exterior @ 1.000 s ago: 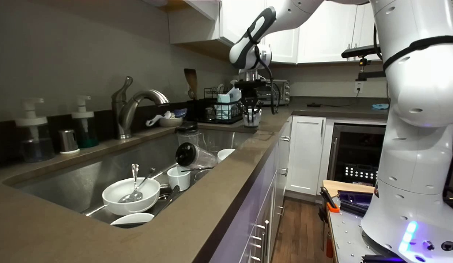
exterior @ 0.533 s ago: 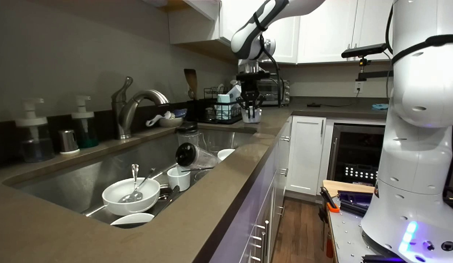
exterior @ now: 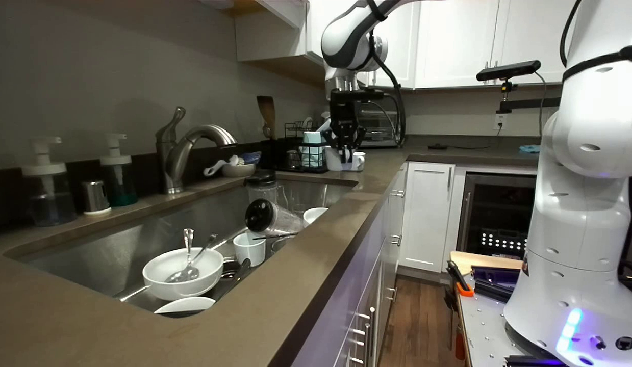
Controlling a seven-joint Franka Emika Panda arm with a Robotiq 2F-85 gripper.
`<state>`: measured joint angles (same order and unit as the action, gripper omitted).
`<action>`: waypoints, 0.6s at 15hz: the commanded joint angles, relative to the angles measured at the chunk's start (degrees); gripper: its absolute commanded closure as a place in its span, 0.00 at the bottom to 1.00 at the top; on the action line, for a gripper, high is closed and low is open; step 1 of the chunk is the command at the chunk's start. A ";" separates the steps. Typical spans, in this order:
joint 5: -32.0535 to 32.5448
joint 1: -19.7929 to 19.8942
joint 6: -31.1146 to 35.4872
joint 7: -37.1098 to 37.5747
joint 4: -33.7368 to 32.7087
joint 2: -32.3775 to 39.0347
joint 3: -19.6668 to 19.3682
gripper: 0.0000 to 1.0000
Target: Empty a mug into the sink then place it on the left side of the counter
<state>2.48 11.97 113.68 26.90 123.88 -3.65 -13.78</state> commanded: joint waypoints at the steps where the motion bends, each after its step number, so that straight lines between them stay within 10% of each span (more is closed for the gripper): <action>1: 0.11 -0.89 -0.03 -8.20 2.67 -3.63 1.98 0.96; 9: -0.04 -1.72 -0.13 -12.93 2.03 -2.07 3.84 0.84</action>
<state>2.47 10.00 113.68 14.00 126.02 -5.75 -10.17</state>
